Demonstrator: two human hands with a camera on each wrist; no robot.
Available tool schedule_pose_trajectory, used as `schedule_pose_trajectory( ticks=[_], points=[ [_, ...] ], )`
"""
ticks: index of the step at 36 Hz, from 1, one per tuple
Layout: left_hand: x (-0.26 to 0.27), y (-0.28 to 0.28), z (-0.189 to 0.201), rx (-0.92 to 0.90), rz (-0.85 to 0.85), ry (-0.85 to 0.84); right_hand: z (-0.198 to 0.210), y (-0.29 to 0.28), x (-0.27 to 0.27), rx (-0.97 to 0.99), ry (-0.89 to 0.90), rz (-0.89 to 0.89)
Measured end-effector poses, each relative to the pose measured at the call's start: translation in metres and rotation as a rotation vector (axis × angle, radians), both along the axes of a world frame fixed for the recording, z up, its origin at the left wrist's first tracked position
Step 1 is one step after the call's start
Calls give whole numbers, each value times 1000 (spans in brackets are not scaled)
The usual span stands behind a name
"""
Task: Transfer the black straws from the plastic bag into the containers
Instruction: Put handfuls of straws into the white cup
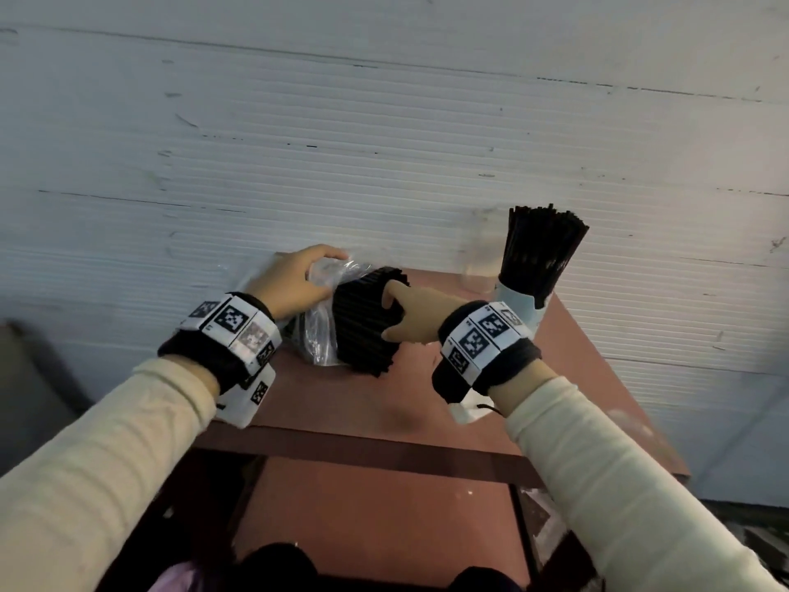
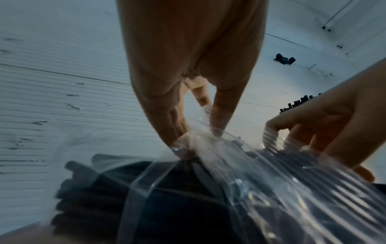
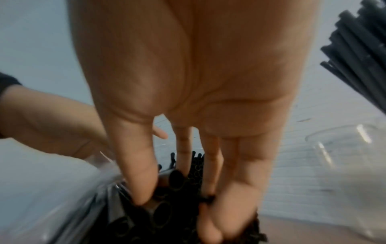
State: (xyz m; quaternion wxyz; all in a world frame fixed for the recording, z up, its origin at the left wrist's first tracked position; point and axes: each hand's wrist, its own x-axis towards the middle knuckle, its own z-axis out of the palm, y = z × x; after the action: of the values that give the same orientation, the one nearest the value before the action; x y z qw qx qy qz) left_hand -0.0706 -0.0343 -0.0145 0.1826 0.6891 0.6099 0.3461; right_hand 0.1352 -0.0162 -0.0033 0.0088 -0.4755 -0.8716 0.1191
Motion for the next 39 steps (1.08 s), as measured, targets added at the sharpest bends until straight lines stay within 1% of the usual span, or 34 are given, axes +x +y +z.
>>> schedule_pose_trajectory(
  ticks=[4,7,9,12,14,16,18,20,22,25,29,34,39],
  points=[
    [-10,5,-4,37,-17,-13,2,0,-8,63,220,88],
    [-12,6,3,88,-15,-22,6,-2,-21,137,298,166],
    [-11,6,9,103,-8,-27,9,-2,-31,179,265,201],
    [-10,7,17,117,35,-51,7,1,-44,210,126,217],
    [-11,9,18,118,60,-59,2,5,-49,230,30,176],
    [-14,12,18,97,61,-58,-2,7,-52,275,-9,123],
    [-16,13,17,71,50,-57,-3,9,-53,337,-19,121],
    [-18,13,17,61,28,-61,-3,10,-54,348,-9,153],
    [-18,13,17,57,17,-70,-3,10,-55,279,-16,190],
    [-17,13,17,41,10,-76,-2,11,-57,186,-84,214],
    [-17,15,17,30,47,-85,1,12,-58,186,-80,236],
    [-17,12,23,1,67,-58,0,14,-57,134,-65,252],
    [-16,10,26,-11,72,-50,1,17,-54,120,-2,238]
  ],
)
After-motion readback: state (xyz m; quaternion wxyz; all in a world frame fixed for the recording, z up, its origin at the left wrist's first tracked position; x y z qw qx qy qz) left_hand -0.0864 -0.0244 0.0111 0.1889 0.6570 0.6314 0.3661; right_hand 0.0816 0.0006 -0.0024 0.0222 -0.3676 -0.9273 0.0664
